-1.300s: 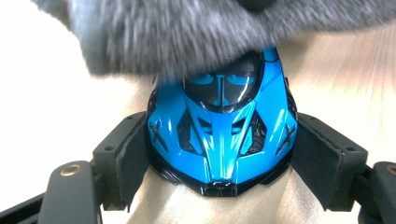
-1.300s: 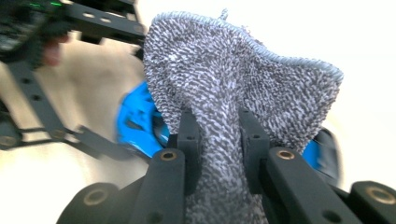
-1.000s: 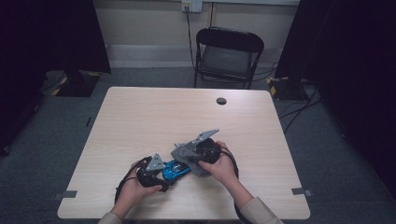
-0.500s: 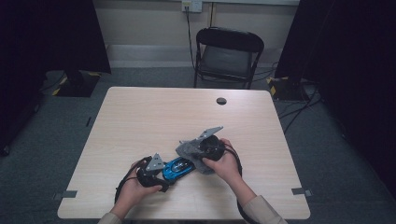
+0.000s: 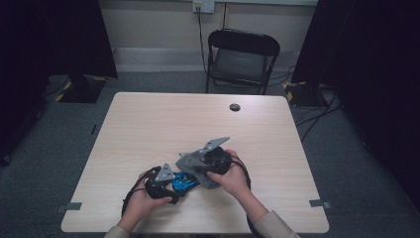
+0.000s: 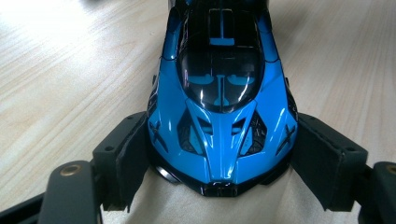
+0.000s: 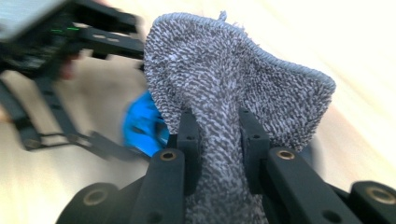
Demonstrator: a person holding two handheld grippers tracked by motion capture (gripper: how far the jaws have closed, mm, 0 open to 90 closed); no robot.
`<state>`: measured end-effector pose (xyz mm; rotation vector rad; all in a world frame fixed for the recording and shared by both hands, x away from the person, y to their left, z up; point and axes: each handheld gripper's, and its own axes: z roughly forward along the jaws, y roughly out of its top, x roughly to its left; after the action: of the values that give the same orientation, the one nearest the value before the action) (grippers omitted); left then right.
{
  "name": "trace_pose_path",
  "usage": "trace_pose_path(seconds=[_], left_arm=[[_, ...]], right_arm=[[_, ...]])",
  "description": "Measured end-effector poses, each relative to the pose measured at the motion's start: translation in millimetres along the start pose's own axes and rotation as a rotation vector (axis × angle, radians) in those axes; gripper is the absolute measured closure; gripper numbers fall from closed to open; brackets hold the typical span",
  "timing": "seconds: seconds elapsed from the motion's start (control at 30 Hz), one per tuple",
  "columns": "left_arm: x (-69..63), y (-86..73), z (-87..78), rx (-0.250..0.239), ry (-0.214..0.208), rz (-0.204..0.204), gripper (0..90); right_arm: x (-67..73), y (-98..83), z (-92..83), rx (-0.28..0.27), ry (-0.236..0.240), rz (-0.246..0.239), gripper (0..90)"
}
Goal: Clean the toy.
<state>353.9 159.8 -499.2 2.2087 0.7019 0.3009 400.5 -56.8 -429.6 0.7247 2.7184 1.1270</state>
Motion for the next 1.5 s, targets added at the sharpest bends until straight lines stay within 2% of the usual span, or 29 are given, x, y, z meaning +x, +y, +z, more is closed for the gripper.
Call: trace_pose_path(seconds=[0.1, 0.2, 0.23, 0.3, 0.37, 0.57, 0.8, 0.87, 0.93, 0.97, 1.3, 1.43, 1.5], left_arm=[[0.4, -0.1, -0.1, -0.001, -0.003, -0.003, 23.5], [0.5, -0.1, -0.1, -0.002, -0.004, -0.003, 23.5], [0.6, 0.0, -0.2, -0.001, -0.003, -0.002, 23.5], [0.7, -0.1, -0.2, -0.002, -0.004, -0.003, 23.5], [0.6, -0.1, -0.1, -0.002, -0.004, -0.002, 23.5], [0.4, -0.1, 0.0, -0.002, -0.003, -0.002, 23.5], [0.3, -0.1, 0.0, -0.002, -0.004, -0.003, 23.5], [0.2, -0.1, 0.1, -0.002, -0.003, -0.003, 23.5], [0.3, -0.1, 0.1, -0.002, -0.003, -0.003, 23.5], [0.2, -0.1, 0.1, -0.003, -0.004, -0.003, 23.5], [0.2, -0.1, 0.1, -0.002, -0.004, -0.003, 23.5], [0.2, -0.1, 0.0, -0.003, -0.004, -0.003, 23.5], [0.3, -0.1, 0.0, -0.002, -0.004, -0.003, 23.5]], right_arm=[[15.3, 3.5, 13.7, 0.016, 0.043, -0.031, 75.2], [26.6, 5.4, 25.6, 0.017, 0.093, -0.036, 75.2], [33.0, 5.5, 33.8, 0.047, 0.087, -0.06, 75.2], [34.1, 4.9, 36.3, 0.052, 0.088, -0.064, 75.1], [33.1, 1.4, 40.6, 0.035, 0.106, -0.039, 75.1], [32.0, 1.3, 38.3, 0.033, 0.099, -0.037, 75.2], [16.4, -0.4, 25.8, 0.015, 0.074, -0.001, 75.4], [6.7, -2.2, 17.5, 0.02, 0.032, 0.005, 75.4], [3.6, -3.1, 15.8, 0.021, 0.019, 0.009, 75.4], [-5.5, -6.8, 10.7, 0.027, -0.013, 0.027, 75.3], [-31.2, -21.7, -5.4, 0.005, -0.051, 0.095, 75.4], [-38.3, -24.6, -14.2, 0.027, -0.107, 0.089, 75.3], [-43.1, -29.3, -17.6, 0.028, -0.106, 0.096, 75.3]])
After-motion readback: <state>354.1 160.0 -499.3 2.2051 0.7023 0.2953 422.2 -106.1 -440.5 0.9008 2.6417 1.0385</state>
